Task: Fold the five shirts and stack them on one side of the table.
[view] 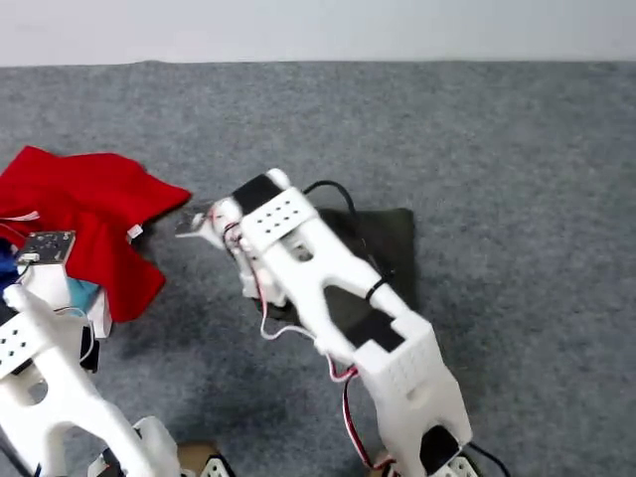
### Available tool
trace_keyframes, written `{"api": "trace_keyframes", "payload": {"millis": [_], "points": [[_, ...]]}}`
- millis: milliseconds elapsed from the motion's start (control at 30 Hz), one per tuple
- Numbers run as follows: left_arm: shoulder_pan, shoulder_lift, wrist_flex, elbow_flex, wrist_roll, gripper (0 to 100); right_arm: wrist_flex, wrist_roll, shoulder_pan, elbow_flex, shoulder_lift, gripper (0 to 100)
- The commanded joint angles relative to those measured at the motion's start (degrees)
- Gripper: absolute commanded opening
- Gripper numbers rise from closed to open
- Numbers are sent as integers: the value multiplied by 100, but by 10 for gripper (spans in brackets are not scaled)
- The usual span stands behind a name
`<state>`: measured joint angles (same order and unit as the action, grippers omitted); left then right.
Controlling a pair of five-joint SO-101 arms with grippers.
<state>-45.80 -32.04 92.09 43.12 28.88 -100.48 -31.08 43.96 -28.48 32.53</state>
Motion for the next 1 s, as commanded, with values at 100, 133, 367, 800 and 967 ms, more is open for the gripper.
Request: {"api": "trace_keyframes", "payload": {"millis": [100,133,367,800,967], "points": [[35,-158,18,-40,-53,5,-224,44,-31,-44,-892,10],[35,-158,18,-40,-53,5,-224,44,-110,-44,-989,10],[35,-158,18,-40,-53,5,-242,26,-1112,53,-1262,10],[44,-158,18,-40,-53,5,-224,44,-848,79,66,10],[44,-158,9,-40,-53,5,-84,53,154,-53,40,10]]}}
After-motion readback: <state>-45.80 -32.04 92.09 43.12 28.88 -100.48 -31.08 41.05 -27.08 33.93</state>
